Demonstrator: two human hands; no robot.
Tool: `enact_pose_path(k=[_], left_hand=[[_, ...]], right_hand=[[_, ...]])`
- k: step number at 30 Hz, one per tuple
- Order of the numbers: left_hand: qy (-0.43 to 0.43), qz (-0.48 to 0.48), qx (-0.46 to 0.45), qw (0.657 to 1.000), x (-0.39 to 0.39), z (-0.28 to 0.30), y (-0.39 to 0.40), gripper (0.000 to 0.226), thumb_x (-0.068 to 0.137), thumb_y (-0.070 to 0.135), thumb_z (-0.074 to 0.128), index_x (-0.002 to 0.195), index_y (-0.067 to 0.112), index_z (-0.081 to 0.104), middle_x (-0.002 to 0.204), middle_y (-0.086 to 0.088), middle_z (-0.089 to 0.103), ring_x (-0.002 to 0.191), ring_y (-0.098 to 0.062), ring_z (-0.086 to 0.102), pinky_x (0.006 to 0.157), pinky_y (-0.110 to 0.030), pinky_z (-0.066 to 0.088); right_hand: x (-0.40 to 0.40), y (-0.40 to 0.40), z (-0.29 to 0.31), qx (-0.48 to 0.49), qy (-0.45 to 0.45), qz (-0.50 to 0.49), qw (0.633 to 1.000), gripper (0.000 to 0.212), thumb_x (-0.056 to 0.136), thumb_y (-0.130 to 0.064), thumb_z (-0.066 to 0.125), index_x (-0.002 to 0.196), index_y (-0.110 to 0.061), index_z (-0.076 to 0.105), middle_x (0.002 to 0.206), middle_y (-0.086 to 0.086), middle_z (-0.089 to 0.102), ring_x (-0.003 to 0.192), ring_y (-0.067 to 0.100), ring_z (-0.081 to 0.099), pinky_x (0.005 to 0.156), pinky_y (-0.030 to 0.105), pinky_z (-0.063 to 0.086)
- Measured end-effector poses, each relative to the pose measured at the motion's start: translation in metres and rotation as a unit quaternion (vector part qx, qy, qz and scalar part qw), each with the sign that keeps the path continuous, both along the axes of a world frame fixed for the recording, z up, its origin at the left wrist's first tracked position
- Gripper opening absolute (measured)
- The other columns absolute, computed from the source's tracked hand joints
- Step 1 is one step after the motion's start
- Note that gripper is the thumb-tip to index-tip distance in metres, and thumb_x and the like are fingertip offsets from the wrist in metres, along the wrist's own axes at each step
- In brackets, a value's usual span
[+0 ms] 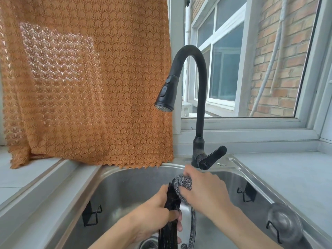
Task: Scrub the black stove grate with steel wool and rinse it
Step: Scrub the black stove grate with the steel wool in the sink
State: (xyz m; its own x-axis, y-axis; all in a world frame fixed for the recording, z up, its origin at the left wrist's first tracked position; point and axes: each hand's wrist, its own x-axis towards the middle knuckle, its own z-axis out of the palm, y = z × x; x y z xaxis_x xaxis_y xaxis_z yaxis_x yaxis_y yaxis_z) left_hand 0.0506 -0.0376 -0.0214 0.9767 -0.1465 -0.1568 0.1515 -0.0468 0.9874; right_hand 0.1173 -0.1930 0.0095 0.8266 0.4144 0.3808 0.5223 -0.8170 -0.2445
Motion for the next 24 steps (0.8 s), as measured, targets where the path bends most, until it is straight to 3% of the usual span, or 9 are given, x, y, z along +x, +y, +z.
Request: enact_pose_path(k=[7, 10, 15, 19, 24], left_hand=[[0.035, 0.028, -0.038, 0.998, -0.001, 0.003, 0.007, 0.043, 0.098, -0.010, 0.049, 0.127, 0.021, 0.042, 0.088, -0.016, 0.057, 0.077, -0.031, 0.060, 0.084, -0.069, 0.055], [0.042, 0.036, -0.044, 0.997, -0.001, 0.002, 0.008, 0.042, 0.098, -0.011, 0.048, 0.126, 0.020, 0.042, 0.086, -0.017, 0.057, 0.078, -0.032, 0.059, 0.085, -0.071, 0.054], [0.045, 0.044, -0.043, 0.997, 0.002, 0.001, 0.007, 0.041, 0.097, -0.010, 0.051, 0.125, 0.019, 0.044, 0.087, -0.017, 0.057, 0.077, -0.032, 0.059, 0.085, -0.073, 0.053], [0.035, 0.030, -0.021, 0.999, 0.001, 0.002, 0.003, 0.040, 0.098, -0.007, 0.052, 0.126, 0.019, 0.041, 0.094, -0.018, 0.055, 0.078, -0.031, 0.061, 0.083, -0.068, 0.056], [0.039, 0.046, -0.031, 0.998, 0.001, 0.003, 0.004, 0.040, 0.099, -0.009, 0.050, 0.125, 0.021, 0.043, 0.088, -0.016, 0.058, 0.078, -0.031, 0.060, 0.081, -0.066, 0.057]], right_hand=[[0.001, 0.000, -0.008, -0.104, -0.026, 0.032, 0.994, 0.034, 0.089, -0.028, 0.060, 0.117, -0.033, 0.042, 0.100, 0.003, 0.068, 0.096, 0.033, 0.063, 0.069, 0.036, 0.039], [0.002, -0.003, -0.008, -0.067, -0.001, 0.036, 0.997, 0.036, 0.089, -0.039, 0.060, 0.120, -0.034, 0.043, 0.100, 0.000, 0.066, 0.099, 0.032, 0.062, 0.073, 0.035, 0.040], [-0.001, 0.001, -0.003, 0.017, -0.036, 0.060, 0.997, 0.031, 0.086, -0.046, 0.056, 0.110, -0.034, 0.041, 0.080, -0.006, 0.062, 0.084, 0.028, 0.060, 0.068, 0.035, 0.044], [0.000, 0.008, -0.007, 0.000, -0.073, 0.042, 0.996, 0.031, 0.089, -0.047, 0.055, 0.111, -0.032, 0.040, 0.088, -0.004, 0.069, 0.089, 0.030, 0.065, 0.070, 0.036, 0.049], [0.002, 0.005, -0.011, -0.065, -0.043, 0.035, 0.996, 0.030, 0.090, -0.038, 0.059, 0.114, -0.033, 0.042, 0.100, 0.002, 0.068, 0.096, 0.033, 0.063, 0.075, 0.036, 0.047]])
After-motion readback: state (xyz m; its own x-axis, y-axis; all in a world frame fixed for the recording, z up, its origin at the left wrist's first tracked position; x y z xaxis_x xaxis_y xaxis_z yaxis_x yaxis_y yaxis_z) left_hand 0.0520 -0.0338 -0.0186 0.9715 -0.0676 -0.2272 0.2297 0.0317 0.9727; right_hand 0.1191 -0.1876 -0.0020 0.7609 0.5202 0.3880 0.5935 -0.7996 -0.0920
